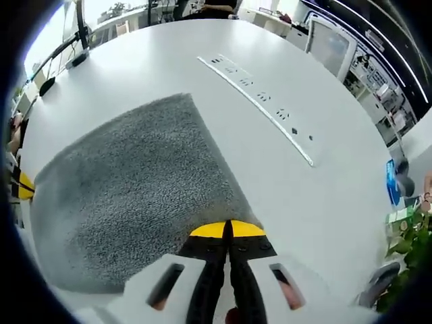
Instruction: Fold the towel on the table until its edges align and the towel forms a compact rectangular stack.
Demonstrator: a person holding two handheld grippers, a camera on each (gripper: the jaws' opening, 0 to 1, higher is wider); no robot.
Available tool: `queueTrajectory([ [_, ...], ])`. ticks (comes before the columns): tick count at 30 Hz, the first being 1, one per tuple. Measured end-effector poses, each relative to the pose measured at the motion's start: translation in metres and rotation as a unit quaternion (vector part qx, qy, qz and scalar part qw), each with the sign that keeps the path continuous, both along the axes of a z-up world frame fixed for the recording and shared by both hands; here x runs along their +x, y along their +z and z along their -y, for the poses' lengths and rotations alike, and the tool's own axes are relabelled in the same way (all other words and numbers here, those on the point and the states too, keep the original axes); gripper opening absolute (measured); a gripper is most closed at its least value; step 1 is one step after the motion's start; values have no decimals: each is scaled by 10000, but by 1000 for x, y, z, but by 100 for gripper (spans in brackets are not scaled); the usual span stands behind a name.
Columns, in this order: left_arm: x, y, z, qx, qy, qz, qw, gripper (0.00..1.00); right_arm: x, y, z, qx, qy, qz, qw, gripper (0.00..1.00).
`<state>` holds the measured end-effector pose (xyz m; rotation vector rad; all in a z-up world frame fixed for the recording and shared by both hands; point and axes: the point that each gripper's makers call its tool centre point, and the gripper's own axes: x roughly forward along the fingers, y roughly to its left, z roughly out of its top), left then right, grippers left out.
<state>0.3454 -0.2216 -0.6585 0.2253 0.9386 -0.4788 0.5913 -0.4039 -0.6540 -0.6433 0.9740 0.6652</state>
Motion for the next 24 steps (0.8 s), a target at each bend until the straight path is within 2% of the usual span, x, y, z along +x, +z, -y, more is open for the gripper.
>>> queueTrajectory([
  [18,-7,-2,24,-104,-302,-5,9995,1,20,-5,2,63,-18,57,10000,0],
  [24,-8,-2,25,-31,-450,69,9990,1,23,-6,3,302,-237,-20,9993,0],
])
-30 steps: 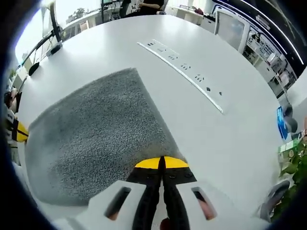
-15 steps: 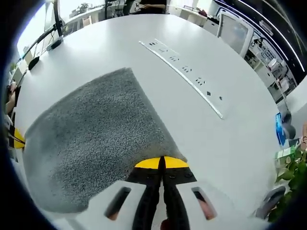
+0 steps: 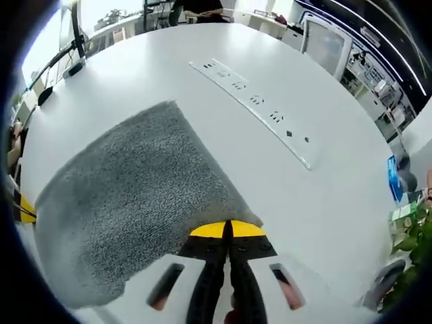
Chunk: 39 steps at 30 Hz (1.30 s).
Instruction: Fold the towel on the table until its edges align and the towel forms a compact rectangular stack.
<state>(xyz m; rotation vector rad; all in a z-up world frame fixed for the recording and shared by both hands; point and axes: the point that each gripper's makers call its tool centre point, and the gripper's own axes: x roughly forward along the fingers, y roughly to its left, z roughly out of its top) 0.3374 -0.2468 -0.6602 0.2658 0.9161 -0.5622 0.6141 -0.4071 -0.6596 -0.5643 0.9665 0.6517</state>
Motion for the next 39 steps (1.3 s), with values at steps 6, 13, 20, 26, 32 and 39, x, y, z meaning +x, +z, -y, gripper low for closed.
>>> queueTrajectory([
  [6,1,2,2,247,-191,-59,9995,1,-1,10,0,297,-256,48,9992,0],
  [13,1,16,8,36,-469,136,9988,3,-3,56,-5,819,-382,664,9937,0],
  [20,9,34,8,-328,-592,387,9970,9,-28,107,-12,1492,-326,1100,9821,7],
  [26,14,50,5,-543,-797,611,9935,12,-68,123,-9,1716,-298,1225,9771,16],
  [32,14,58,1,-607,-891,765,9912,16,-116,128,-8,1939,-279,1156,9738,21],
  [39,12,58,-6,-533,-991,763,9907,16,-168,123,-7,2201,-440,1086,9684,26],
])
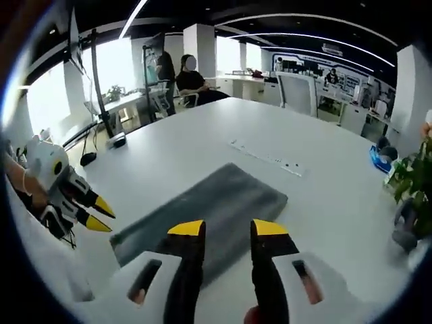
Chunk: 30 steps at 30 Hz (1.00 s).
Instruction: Fold the towel on the table until its edges align and the towel forms a compact rectangular stack.
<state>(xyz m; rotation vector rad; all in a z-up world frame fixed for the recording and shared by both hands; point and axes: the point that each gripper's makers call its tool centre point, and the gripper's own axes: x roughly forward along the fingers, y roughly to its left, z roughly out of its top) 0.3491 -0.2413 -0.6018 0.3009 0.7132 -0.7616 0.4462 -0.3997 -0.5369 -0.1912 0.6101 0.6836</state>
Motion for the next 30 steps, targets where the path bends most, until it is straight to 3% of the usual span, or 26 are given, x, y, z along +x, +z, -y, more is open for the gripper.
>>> queueTrajectory([
  [6,2,2,-2,18,-65,137,9999,18,-38,-5,-4,271,-5,-134,9995,30],
  [14,-3,6,5,-117,-326,206,9992,20,-93,-27,-24,387,392,-624,9965,30],
  [18,-9,6,9,-154,-525,225,9982,20,-108,-34,-31,258,589,-677,9956,30],
  [22,-19,1,14,-309,-707,-26,9970,23,-117,-36,-36,237,703,-714,9947,30],
  [24,-22,0,15,-362,-783,-17,9963,24,-123,-39,-39,277,771,-806,9934,30],
  [30,-30,-9,17,-246,-1052,-83,9941,27,-141,-54,-46,79,1054,-958,9898,30],
])
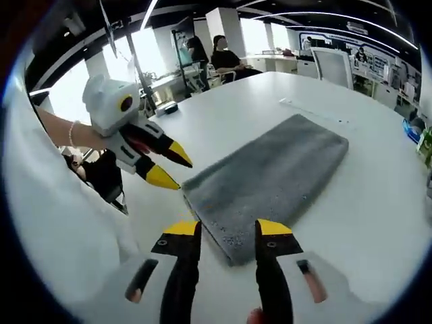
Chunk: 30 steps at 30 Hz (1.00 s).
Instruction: Fold the towel on the table until its edges align and the towel forms a compact rectangular stack.
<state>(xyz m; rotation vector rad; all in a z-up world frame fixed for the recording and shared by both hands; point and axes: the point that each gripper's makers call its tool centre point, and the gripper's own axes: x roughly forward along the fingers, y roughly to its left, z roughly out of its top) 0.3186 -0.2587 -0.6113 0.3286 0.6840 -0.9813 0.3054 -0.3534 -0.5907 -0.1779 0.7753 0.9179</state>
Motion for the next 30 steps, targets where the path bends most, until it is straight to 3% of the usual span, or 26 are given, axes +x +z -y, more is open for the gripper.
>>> queueTrajectory([
  [13,-2,-23,1,297,-242,-32,9993,29,-12,-36,4,-495,277,-169,9982,30],
  [30,-2,-38,-1,543,-484,-121,9973,29,-12,-60,5,-938,526,-200,9940,31],
])
